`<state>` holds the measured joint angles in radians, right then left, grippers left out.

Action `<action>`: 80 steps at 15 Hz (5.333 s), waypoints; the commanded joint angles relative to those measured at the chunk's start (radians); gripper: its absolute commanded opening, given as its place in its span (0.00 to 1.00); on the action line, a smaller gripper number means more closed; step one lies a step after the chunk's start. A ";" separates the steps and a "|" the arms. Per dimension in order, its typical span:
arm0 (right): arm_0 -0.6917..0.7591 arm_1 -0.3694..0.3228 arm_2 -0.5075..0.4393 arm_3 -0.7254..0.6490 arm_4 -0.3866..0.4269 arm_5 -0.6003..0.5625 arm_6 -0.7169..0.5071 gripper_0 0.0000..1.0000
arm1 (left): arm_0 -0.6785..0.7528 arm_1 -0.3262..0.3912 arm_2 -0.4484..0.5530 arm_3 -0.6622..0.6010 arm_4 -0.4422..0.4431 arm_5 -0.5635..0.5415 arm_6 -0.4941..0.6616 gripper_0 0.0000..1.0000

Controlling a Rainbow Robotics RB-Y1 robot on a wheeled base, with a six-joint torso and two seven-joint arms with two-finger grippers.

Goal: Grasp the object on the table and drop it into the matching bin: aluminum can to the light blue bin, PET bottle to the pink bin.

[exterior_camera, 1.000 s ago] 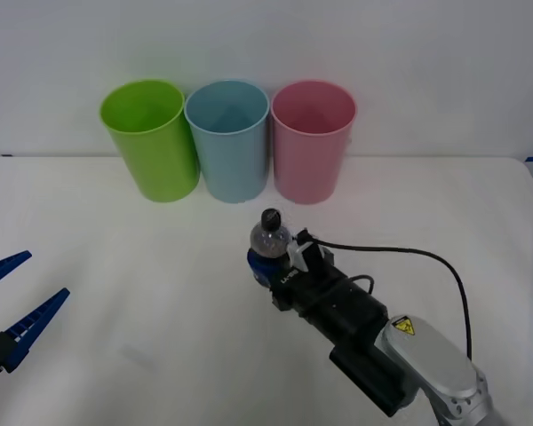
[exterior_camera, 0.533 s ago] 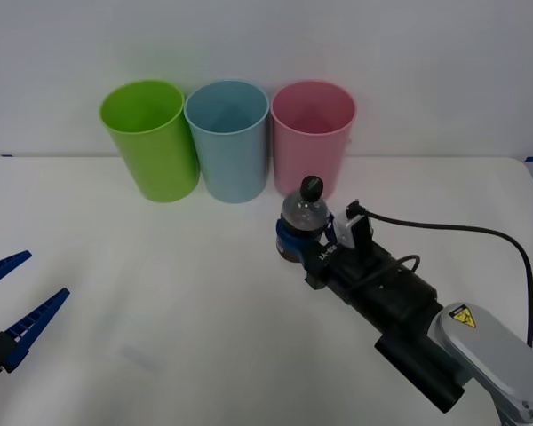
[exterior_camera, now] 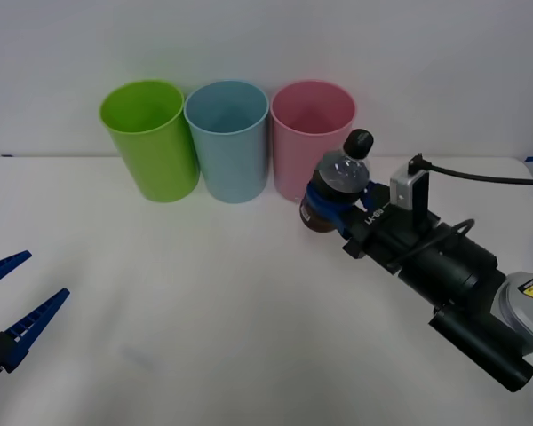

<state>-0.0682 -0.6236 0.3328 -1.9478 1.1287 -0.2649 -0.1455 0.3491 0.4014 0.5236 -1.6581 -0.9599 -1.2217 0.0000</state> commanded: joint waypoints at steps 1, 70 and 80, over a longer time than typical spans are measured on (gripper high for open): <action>-0.035 -0.013 -0.047 0.000 0.000 -0.051 -0.074 0.00 | 0.000 0.000 0.000 0.000 0.000 0.000 0.000 1.00; -0.461 0.091 -0.149 0.472 0.100 -0.105 -0.201 1.00 | 0.000 0.000 0.000 0.000 0.000 0.000 0.000 1.00; -0.065 -0.120 -0.190 0.115 -0.033 -0.131 -0.166 1.00 | 0.000 0.000 0.000 0.000 0.000 0.000 0.000 1.00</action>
<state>-0.1610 -0.7351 0.1532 -1.8121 1.0974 -0.3926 -0.3159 0.3490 0.4014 0.5236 -1.6581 -0.9599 -1.2217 0.0000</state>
